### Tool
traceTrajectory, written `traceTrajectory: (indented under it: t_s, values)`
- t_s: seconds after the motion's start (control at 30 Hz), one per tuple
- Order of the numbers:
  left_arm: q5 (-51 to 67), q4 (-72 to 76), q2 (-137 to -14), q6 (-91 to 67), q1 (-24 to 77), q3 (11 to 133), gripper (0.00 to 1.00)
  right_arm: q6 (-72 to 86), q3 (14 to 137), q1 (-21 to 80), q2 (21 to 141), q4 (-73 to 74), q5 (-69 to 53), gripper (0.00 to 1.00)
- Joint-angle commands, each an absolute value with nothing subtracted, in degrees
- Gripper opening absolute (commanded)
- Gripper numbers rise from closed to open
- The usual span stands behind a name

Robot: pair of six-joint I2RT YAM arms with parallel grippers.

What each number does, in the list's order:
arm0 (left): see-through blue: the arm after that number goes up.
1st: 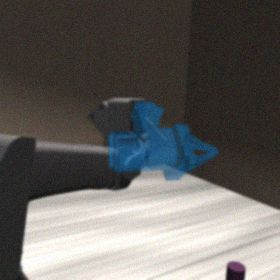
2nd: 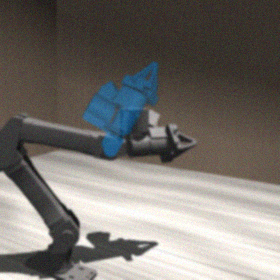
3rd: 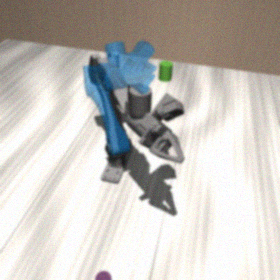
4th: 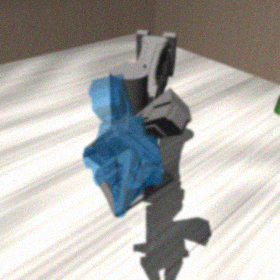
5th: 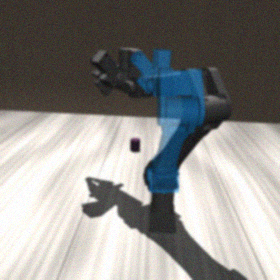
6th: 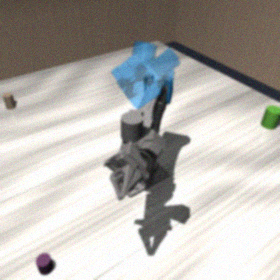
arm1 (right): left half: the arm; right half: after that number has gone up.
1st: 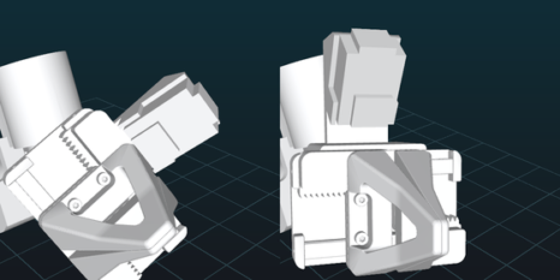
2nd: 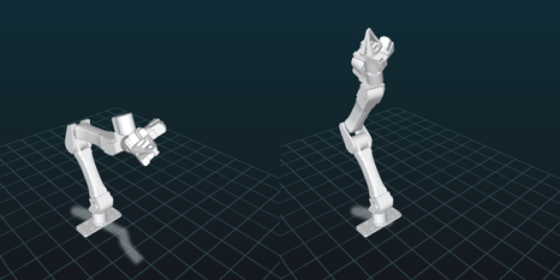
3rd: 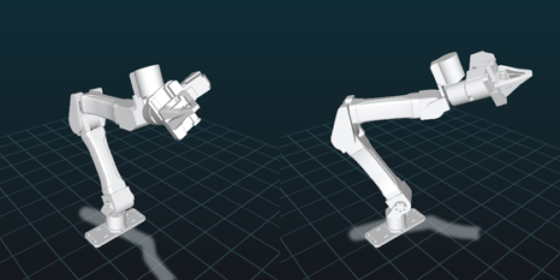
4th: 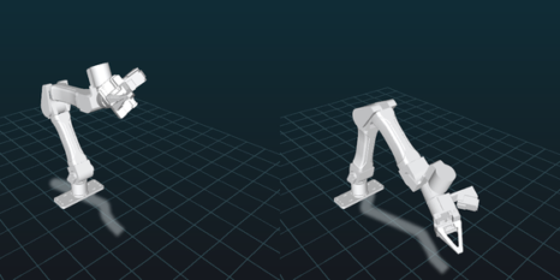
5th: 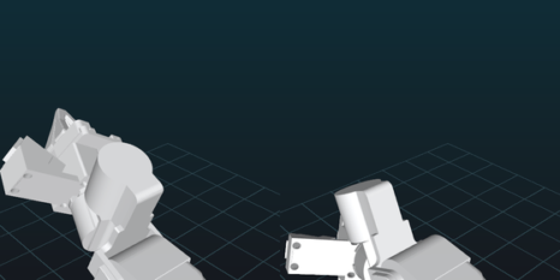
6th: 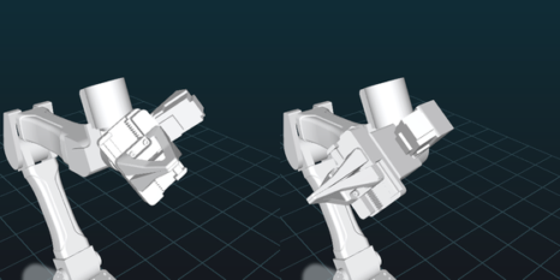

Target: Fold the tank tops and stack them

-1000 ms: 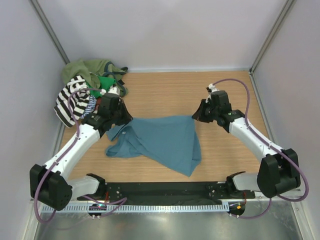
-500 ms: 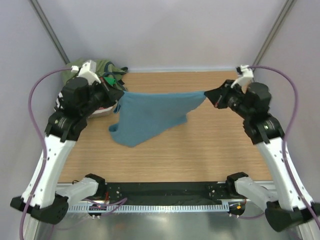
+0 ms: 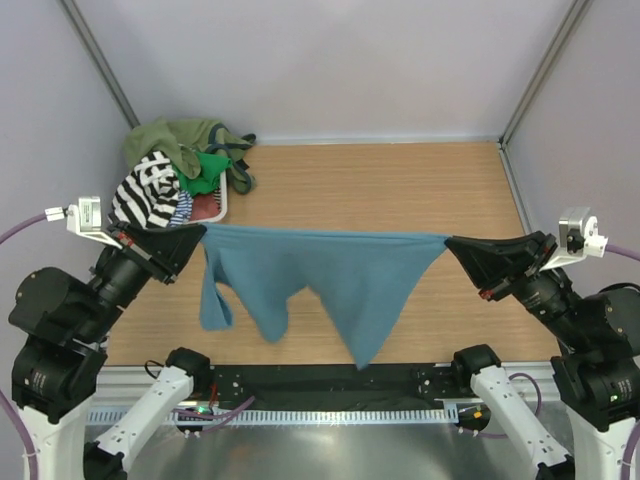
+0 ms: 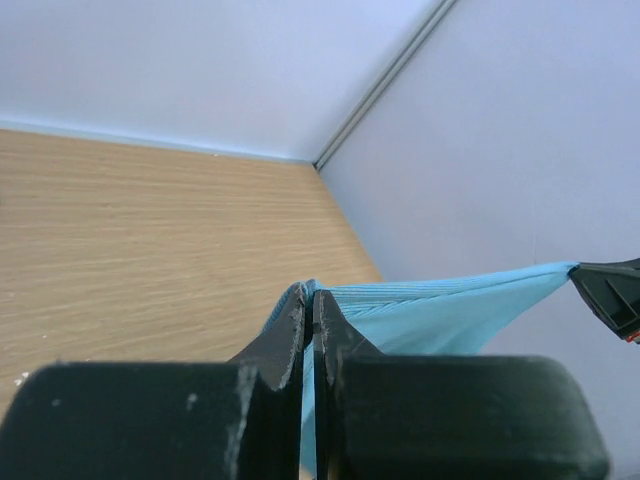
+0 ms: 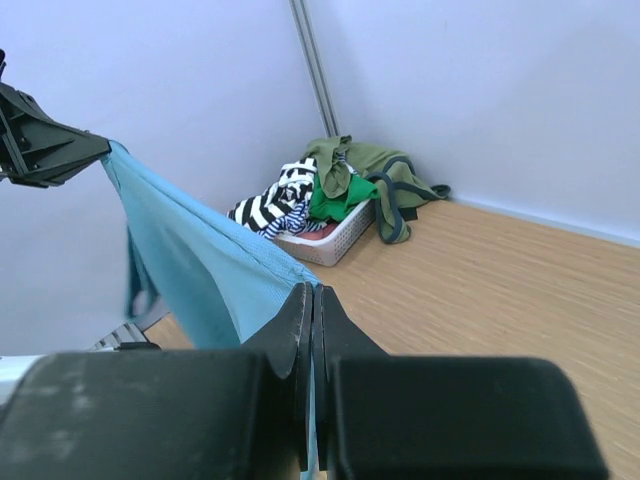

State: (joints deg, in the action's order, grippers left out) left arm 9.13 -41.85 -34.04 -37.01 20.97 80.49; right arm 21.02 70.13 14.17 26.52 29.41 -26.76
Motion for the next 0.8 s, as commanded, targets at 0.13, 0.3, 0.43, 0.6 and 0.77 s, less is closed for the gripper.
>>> traceTrajectory:
  t_s: [0.13,0.3,0.43,0.6,0.77]
  values:
    - [14.85,-32.62,-43.41,-42.36,20.74,77.89,0.0,19.78,75.14,13.97,36.46,33.13,-21.28,0.01]
    - [13.63,-31.02,-54.56,-42.55,20.83,81.36,0.0,19.78,79.79,14.06,45.69,33.57,-17.23,0.01]
    - [12.13,-32.26,-59.41,-40.78,20.74,88.49,0.0,18.46,85.77,13.97,51.58,34.72,-16.61,0.01]
    - [11.34,-34.36,-59.33,-38.68,20.74,98.59,0.0,17.75,93.86,13.98,53.35,36.56,-17.39,0.01]
    - [16.69,-30.33,-49.08,-38.41,20.74,94.78,0.0,21.52,89.41,14.06,45.82,30.69,-28.18,0.01]
